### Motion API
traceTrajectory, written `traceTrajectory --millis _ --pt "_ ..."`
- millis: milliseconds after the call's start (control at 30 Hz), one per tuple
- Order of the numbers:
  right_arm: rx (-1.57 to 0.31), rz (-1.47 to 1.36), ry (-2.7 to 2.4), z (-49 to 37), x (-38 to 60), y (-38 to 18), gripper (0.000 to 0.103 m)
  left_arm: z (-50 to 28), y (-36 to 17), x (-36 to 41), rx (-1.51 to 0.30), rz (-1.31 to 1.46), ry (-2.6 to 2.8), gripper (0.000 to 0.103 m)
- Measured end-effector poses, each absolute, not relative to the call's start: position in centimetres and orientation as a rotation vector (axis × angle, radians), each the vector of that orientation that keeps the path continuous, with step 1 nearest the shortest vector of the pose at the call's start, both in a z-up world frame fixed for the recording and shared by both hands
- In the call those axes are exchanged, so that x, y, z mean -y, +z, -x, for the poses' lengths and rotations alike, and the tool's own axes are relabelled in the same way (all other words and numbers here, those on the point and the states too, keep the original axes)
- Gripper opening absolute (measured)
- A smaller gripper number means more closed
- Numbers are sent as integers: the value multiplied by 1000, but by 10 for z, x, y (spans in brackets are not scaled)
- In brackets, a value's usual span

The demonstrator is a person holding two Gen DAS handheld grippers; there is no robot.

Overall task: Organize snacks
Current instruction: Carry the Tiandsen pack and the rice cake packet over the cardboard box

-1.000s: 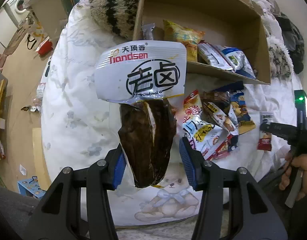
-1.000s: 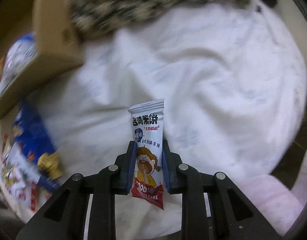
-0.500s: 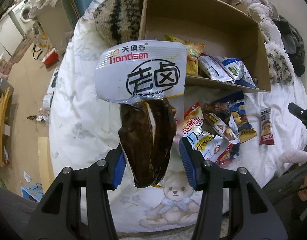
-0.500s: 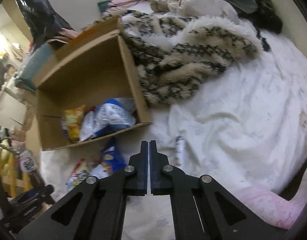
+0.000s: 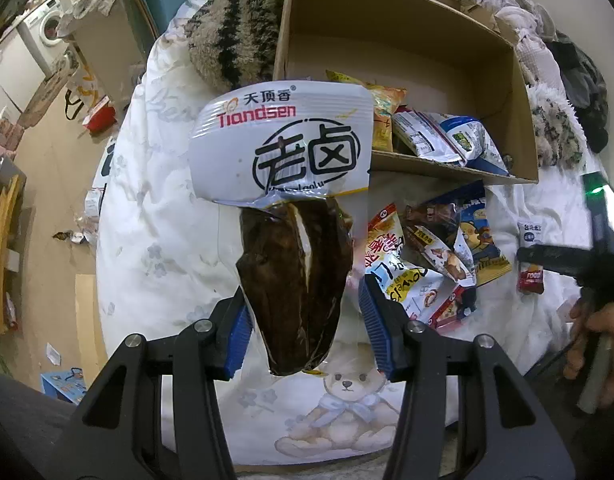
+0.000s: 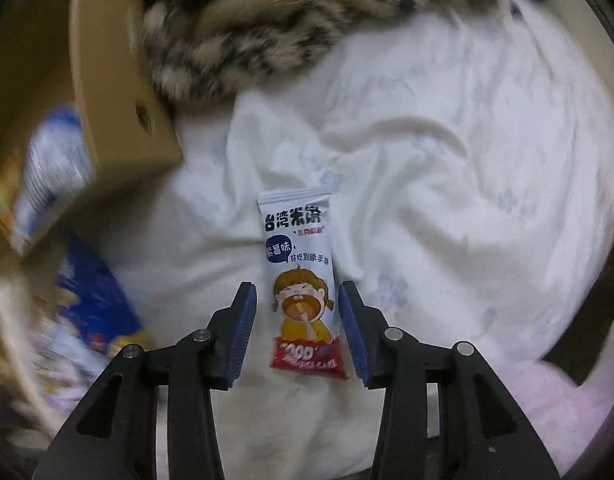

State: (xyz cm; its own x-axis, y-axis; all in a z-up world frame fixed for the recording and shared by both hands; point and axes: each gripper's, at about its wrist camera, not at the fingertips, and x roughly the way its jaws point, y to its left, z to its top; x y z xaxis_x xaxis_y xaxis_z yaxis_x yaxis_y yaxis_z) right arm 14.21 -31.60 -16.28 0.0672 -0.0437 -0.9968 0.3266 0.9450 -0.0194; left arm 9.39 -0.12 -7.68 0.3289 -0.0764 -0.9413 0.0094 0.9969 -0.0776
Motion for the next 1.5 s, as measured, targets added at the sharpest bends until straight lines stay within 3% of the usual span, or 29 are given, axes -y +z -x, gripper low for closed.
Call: traceTrajectory --millis 100,300,733,1200,1500 --pt "-1505 -133 -335 -145 313 -174 31 -94 -77 2 -1235 63 -64 47" --pt "-1380 -229 -467 -136 342 -151 31 -96 -76 0 -1232 71 -64 47" --pt "-844 -503 -75 -109 312 -24 31 -88 -68 5 -1166 -1 -29 47" --pt "-727 -532 316 -112 279 17 31 -110 0 -11 -997 34 -20 47" --pt "-765 -563 342 -158 285 13 31 -166 14 -2 -951 -13 -44 47"
